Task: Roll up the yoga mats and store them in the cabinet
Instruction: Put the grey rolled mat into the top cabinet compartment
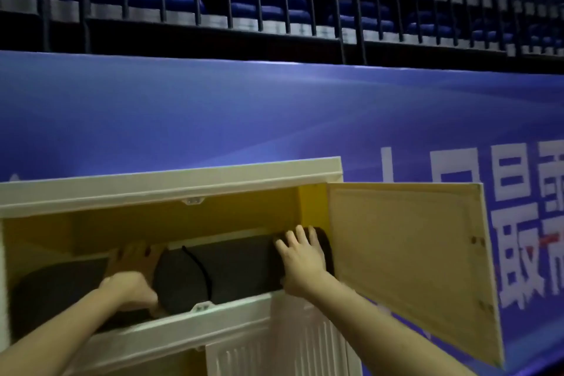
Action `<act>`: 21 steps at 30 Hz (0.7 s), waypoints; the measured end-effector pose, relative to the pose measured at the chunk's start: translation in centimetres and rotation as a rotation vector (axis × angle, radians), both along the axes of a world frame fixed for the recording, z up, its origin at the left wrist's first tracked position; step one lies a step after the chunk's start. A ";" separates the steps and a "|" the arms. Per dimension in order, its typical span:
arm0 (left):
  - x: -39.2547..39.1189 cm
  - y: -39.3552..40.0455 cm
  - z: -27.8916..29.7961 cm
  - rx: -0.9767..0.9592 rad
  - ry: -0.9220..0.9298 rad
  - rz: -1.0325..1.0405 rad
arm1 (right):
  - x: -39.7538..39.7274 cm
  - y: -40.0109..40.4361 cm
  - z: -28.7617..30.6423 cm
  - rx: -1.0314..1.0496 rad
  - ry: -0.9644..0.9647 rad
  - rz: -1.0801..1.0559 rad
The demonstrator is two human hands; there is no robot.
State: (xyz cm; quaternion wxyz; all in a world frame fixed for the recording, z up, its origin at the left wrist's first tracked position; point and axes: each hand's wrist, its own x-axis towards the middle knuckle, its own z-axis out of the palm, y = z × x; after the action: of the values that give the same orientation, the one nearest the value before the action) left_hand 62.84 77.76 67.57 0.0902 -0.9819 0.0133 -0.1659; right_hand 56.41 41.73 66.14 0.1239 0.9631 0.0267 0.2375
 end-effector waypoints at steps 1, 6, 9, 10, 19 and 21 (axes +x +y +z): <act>-0.4 -0.2 0.0 -0.002 -0.017 -0.027 | 0.5 0.8 -0.6 0.092 0.005 0.033; -2.2 -0.3 0.2 -0.132 0.146 -0.059 | 1.6 1.2 -2.5 0.236 -0.089 0.064; -3.1 -0.6 0.2 -0.145 0.167 -0.039 | 1.6 1.5 -2.4 0.228 -0.061 0.059; -3.5 -0.7 0.1 -0.151 0.146 -0.047 | 1.2 1.8 -2.2 0.236 -0.039 0.050; -12.3 -8.2 -0.4 -0.315 -0.061 -0.230 | -7.6 6.4 -0.6 0.584 -0.056 0.240; -15.9 -9.3 -0.4 -0.386 -0.071 -0.222 | -11.1 7.6 0.3 0.666 -0.081 0.277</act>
State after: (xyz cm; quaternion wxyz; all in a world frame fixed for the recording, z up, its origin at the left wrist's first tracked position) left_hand 46.93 68.43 67.14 -0.1180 -0.9670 0.0863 -0.2089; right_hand 45.36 49.34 66.49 -0.2292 0.9276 0.0732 0.2858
